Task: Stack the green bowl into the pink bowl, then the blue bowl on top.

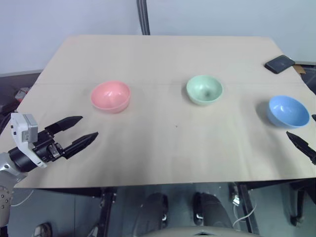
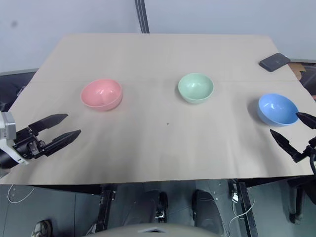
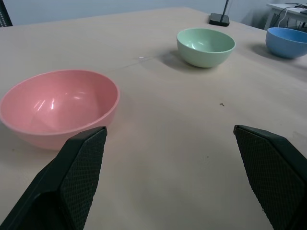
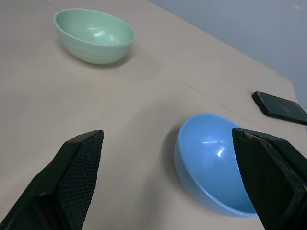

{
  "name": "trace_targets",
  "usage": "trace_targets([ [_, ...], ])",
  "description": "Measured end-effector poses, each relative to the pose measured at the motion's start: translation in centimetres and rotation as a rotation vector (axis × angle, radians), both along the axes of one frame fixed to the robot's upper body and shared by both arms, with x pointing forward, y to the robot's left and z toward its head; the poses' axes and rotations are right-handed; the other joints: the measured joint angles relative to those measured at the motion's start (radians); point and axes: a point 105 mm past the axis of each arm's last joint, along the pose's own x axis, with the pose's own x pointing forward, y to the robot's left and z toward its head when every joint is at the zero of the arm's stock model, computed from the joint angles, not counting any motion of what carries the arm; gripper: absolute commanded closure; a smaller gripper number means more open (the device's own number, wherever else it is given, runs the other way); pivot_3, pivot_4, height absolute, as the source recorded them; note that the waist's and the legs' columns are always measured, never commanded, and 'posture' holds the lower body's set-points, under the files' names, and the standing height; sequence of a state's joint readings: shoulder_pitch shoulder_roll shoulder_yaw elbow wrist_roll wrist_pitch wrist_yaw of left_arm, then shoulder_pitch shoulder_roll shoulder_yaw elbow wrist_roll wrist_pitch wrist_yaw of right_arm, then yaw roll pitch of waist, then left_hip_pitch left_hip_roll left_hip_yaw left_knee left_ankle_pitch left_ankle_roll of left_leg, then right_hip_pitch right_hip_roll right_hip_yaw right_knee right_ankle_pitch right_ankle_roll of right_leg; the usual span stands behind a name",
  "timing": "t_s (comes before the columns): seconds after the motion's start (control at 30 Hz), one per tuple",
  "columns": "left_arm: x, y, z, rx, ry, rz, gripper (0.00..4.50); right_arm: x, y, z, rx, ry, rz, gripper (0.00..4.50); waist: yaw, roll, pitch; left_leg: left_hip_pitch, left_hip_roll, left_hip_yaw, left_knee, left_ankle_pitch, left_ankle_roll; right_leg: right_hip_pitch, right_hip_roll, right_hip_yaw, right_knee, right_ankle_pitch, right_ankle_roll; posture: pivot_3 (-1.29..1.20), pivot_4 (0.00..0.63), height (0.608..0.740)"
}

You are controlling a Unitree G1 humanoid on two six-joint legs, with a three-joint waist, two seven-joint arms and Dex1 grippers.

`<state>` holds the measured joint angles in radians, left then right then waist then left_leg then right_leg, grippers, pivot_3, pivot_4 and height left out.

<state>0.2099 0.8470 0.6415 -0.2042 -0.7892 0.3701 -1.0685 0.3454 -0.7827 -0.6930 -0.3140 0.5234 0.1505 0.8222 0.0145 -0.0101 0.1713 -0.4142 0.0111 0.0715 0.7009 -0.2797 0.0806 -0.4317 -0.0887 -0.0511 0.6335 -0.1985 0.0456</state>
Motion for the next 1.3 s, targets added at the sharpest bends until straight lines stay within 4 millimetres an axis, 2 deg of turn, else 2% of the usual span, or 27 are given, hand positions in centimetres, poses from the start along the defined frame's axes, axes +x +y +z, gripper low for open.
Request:
trace_targets([
  [0.1,0.3,-0.1,0.4,-0.001,-0.013,0.004,0.02,0.4,0.2,0.1,0.008,0.014,0.006,0.00,0.000,0.000,0.000,0.000,0.000,0.000,0.000,0.000,0.000,0.000,0.000,0.000,0.000,0.000,0.000,0.00,0.150,0.739],
  [0.2,1.2,-0.2,1.3,0.000,-0.053,0.021,0.02,1.1,1.7,1.0,-0.002,-0.001,0.066,0.00,0.000,0.000,0.000,0.000,0.000,0.000,0.000,0.000,0.001,0.000,0.000,0.000,0.000,0.000,0.000,0.00,0.150,0.739],
  [0.4,2.8,-0.7,1.3,0.044,-0.049,0.086,0.02,2.1,4.1,1.0,0.021,0.004,0.174,0.00,0.001,0.000,0.000,-0.001,-0.001,0.000,0.000,0.001,-0.001,0.001,0.002,0.000,-0.002,0.000,0.000,0.00,0.150,0.739],
  [0.57,5.8,-1.7,1.7,0.220,-0.008,0.190,0.02,2.6,7.5,0.5,0.076,0.026,0.330,0.00,0.004,-0.001,0.000,0.000,-0.001,-0.001,0.000,0.002,-0.001,0.002,0.003,-0.002,-0.001,0.000,0.000,0.00,0.150,0.739],
  [0.67,8.2,-3.6,2.3,0.474,0.021,0.168,0.02,2.9,10.7,-0.2,0.083,0.031,0.441,0.00,0.007,-0.002,0.001,0.000,-0.001,-0.001,0.000,0.002,-0.001,0.002,0.005,-0.002,-0.001,0.000,0.000,0.00,0.150,0.739],
  [0.77,10.0,-5.0,3.4,0.619,-0.020,0.151,0.02,2.9,12.7,-0.6,0.075,0.028,0.516,0.00,0.003,-0.001,0.001,0.000,-0.002,0.000,0.000,0.002,0.000,0.001,0.006,0.000,-0.001,0.000,0.000,0.00,0.150,0.739],
  [0.87,11.3,-4.8,1.9,0.700,0.067,0.165,0.02,2.9,13.6,-0.8,0.055,0.027,0.556,0.00,-0.002,-0.001,0.001,-0.001,-0.002,0.002,0.000,0.002,0.000,0.000,0.008,0.002,-0.002,0.002,0.004,0.00,0.150,0.739],
  [1.0,13.2,-5.5,-1.4,0.802,0.191,0.149,0.02,3.5,15.5,-0.1,0.055,-0.036,0.620,0.00,-0.001,-0.002,0.002,-0.001,-0.001,0.002,0.000,0.002,-0.001,0.000,0.010,0.002,-0.001,0.001,0.007,0.00,0.150,0.739],
  [1.07,13.8,-5.2,-2.4,0.832,0.236,0.159,0.53,3.6,15.8,-0.1,0.048,-0.041,0.628,0.00,0.000,-0.003,0.002,-0.001,-0.001,0.002,0.000,0.002,-0.001,0.000,0.010,0.002,-0.001,0.001,0.007,0.00,0.150,0.739],
  [1.13,14.3,-5.4,-2.7,0.848,0.242,0.147,1.29,3.6,15.9,0.0,0.047,-0.044,0.626,0.00,0.001,-0.004,0.003,-0.001,-0.001,0.002,0.000,0.002,-0.001,0.000,0.009,0.003,-0.001,0.002,0.005,0.00,0.150,0.739],
  [1.2,14.6,-6.1,-2.7,0.846,0.229,0.117,2.33,3.5,16.0,0.1,0.044,-0.050,0.627,0.00,0.003,-0.004,0.003,-0.002,-0.001,0.002,0.000,0.002,-0.001,0.000,0.009,0.003,-0.001,0.002,0.005,0.00,0.150,0.739],
  [1.3,14.6,-7.1,-2.7,0.834,0.223,0.064,3.61,3.5,15.9,0.0,0.038,-0.049,0.618,0.00,0.002,-0.005,0.004,-0.002,-0.001,0.002,0.000,0.002,-0.001,0.000,0.009,0.003,-0.001,0.002,0.005,0.00,0.150,0.739],
])
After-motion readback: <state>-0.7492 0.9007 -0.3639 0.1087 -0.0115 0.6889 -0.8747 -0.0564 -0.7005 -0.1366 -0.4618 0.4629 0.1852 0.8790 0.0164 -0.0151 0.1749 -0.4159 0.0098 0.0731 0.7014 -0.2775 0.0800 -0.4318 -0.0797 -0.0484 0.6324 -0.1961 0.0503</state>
